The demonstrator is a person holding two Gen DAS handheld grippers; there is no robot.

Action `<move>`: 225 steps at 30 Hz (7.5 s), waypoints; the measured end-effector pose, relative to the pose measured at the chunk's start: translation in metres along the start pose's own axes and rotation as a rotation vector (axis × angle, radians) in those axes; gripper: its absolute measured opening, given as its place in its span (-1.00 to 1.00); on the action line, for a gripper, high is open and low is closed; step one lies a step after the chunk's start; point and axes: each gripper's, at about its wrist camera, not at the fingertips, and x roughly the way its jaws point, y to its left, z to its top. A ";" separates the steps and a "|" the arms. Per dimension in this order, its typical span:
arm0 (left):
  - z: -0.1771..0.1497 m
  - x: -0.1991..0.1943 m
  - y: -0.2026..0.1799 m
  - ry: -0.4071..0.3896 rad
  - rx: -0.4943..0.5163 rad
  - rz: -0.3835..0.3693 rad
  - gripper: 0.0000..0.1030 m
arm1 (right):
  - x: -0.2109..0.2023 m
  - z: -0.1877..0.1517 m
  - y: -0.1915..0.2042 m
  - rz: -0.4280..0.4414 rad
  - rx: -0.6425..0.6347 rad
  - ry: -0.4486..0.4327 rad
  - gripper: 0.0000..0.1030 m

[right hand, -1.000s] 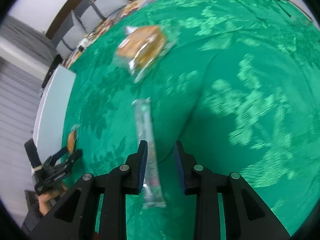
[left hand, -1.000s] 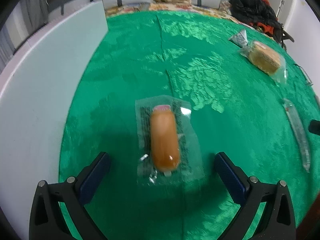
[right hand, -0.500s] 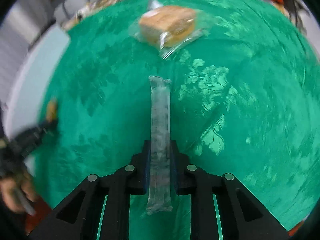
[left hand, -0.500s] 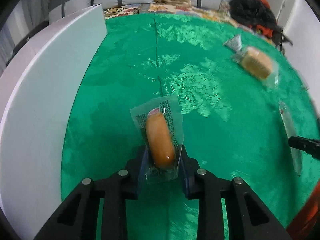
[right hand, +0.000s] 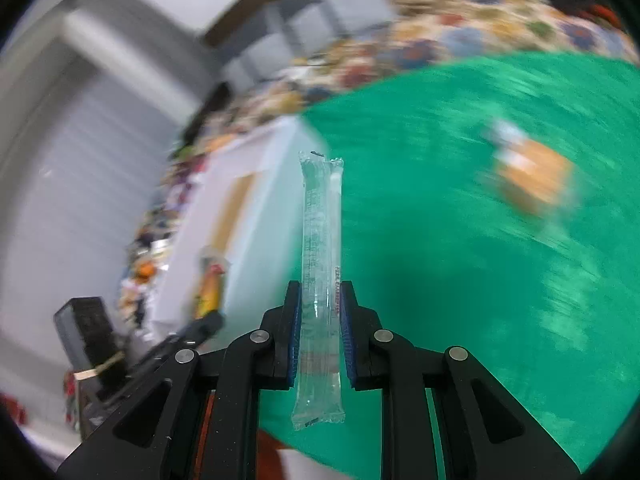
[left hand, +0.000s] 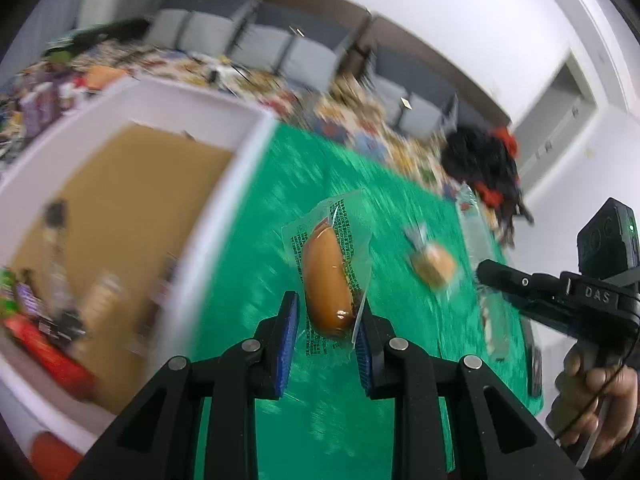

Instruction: Organize snacks

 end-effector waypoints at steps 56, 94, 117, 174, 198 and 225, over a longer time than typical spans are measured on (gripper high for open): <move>-0.098 0.216 -0.077 0.134 0.355 0.287 1.00 | -0.044 -0.108 -0.246 -0.773 -0.006 -0.189 0.77; -0.098 0.215 -0.077 0.134 0.354 0.286 1.00 | -0.043 -0.109 -0.246 -0.764 -0.003 -0.196 0.81; -0.101 0.217 -0.077 0.134 0.357 0.285 1.00 | 0.099 0.064 -0.242 -0.434 -0.259 0.144 0.49; -0.027 0.308 -0.181 0.235 0.556 0.083 0.98 | -0.013 -0.088 -0.266 -0.700 -0.102 -0.165 0.74; -0.010 0.312 -0.188 0.118 0.471 0.063 -0.27 | -0.011 -0.088 -0.263 -0.699 -0.104 -0.162 0.76; -0.111 0.140 -0.105 0.150 0.291 0.069 -0.27 | -0.011 -0.088 -0.263 -0.699 -0.104 -0.162 0.76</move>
